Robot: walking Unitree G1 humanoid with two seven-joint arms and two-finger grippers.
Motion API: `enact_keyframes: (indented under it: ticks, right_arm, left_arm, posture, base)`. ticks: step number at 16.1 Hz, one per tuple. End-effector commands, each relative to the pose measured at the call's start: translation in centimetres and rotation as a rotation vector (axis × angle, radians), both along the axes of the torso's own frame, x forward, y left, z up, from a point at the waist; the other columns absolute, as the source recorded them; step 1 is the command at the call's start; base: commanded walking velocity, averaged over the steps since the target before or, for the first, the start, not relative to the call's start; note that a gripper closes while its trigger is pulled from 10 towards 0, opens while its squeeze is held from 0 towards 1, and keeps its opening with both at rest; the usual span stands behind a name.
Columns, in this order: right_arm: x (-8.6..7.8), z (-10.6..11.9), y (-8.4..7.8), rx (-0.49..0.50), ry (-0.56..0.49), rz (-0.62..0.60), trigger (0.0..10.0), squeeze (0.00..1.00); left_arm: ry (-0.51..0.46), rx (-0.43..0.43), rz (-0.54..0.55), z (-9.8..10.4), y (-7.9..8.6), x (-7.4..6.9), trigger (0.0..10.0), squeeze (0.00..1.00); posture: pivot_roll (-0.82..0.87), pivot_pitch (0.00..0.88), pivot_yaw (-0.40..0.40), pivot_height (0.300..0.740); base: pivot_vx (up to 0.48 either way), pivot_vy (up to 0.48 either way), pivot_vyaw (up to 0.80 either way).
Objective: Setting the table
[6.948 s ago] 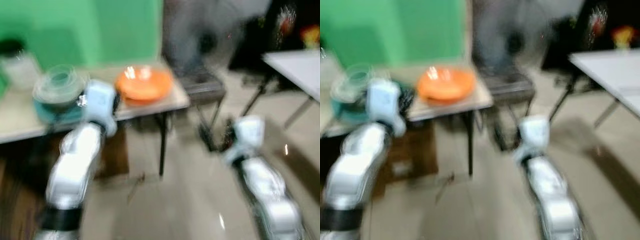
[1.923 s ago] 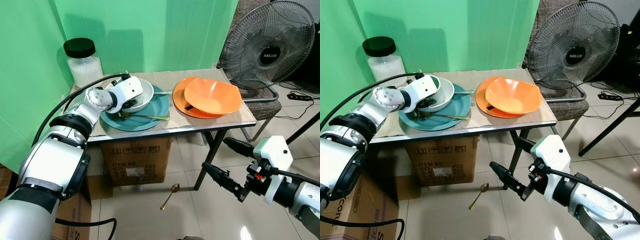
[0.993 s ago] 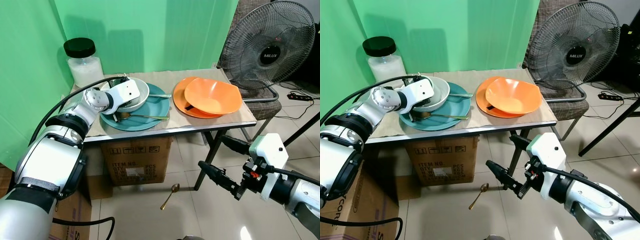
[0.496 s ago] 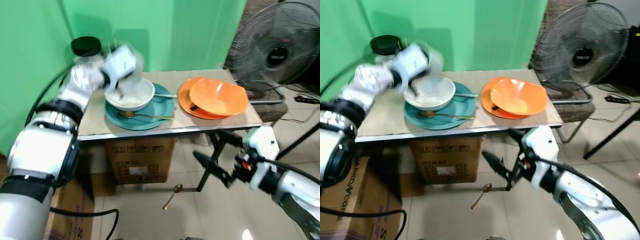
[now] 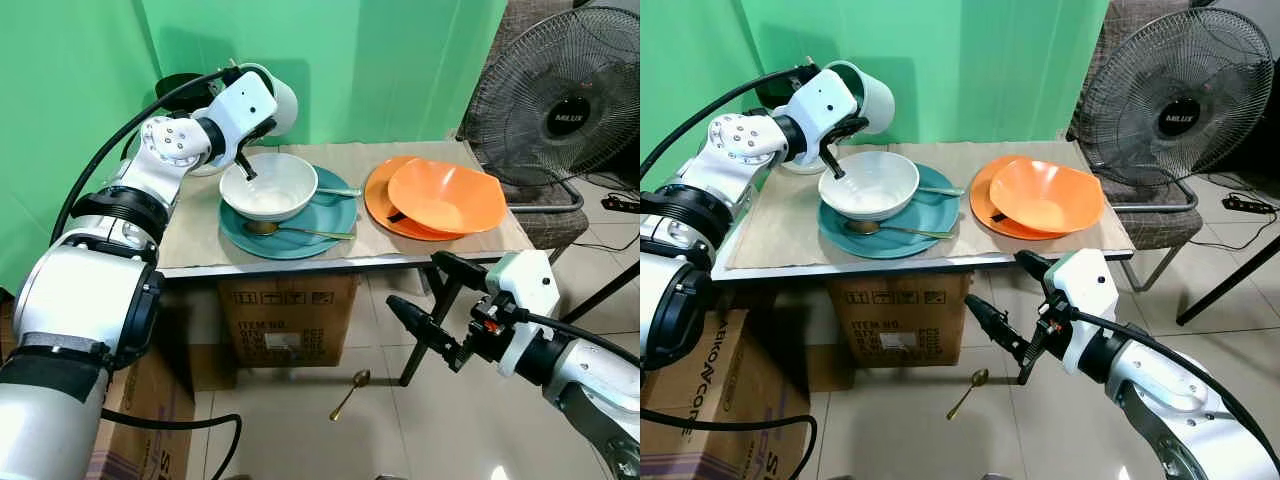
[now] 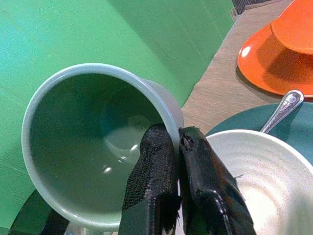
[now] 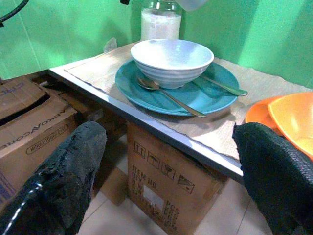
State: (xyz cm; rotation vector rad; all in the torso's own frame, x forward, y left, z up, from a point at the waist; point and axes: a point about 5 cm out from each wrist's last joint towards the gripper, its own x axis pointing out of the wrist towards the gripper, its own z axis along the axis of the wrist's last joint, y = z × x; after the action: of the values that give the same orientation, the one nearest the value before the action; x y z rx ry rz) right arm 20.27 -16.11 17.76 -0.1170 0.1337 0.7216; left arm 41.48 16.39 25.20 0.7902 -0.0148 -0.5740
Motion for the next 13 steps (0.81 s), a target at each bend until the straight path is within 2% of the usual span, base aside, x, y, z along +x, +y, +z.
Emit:
enact_keyframes:
  ticks: [1, 7, 8, 9, 10, 11, 13]
  right_arm:
    - [0.0, 0.1, -0.1, -0.007, -0.006, -0.003, 10.0, 0.00]
    - [0.0, 0.1, -0.1, -0.007, -0.006, -0.003, 10.0, 0.00]
    - [0.2, 0.0, 0.0, -0.005, -0.020, -0.019, 10.0, 0.00]
    - [2.7, 0.6, -0.4, 0.068, -0.131, -0.275, 10.0, 0.00]
    - [3.4, 0.8, -0.5, 0.091, -0.154, -0.343, 10.0, 0.00]
    - [3.7, 0.9, -0.6, 0.102, -0.166, -0.380, 10.0, 0.00]
    - [3.6, 0.9, -0.6, 0.104, -0.168, -0.383, 10.0, 0.00]
  left_arm:
    - [-0.008, -0.010, -0.011, 0.4, -0.2, 0.0, 0.0, 0.00]
    - [-0.008, -0.010, -0.011, 0.4, -0.2, 0.0, 0.0, 0.00]
    - [-0.031, -0.054, -0.035, 1.1, -0.6, 0.0, 0.0, 0.00]
    - [-0.130, -0.220, -0.233, 1.4, -3.0, -1.1, 0.0, 0.00]
    - [-0.156, -0.257, -0.281, 1.5, -3.5, -1.5, 0.0, 0.00]
    - [-0.175, -0.256, -0.303, 1.8, -3.6, -1.7, 0.0, 0.00]
    - [-0.179, -0.248, -0.285, 2.0, -3.3, -1.5, 0.0, 0.00]
  posture:
    - [-0.17, 0.000, 0.018, 0.740]
    - [-0.17, 0.000, 0.018, 0.740]
    - [-0.17, 0.000, 0.018, 0.740]
    - [-0.09, 0.000, -0.001, 0.740]
    - [-0.09, 0.000, -0.001, 0.740]
    - [-0.09, 0.000, 0.003, 0.740]
    - [-0.10, 0.000, 0.012, 0.740]
  base:
    - [0.000, 0.000, 0.00]
    - [0.000, 0.000, 0.00]
    - [0.000, 0.000, 0.00]
    - [0.000, 0.000, -0.80]
    - [0.000, 0.000, -0.80]
    - [0.000, 0.000, -0.80]
    - [0.000, 0.000, -0.80]
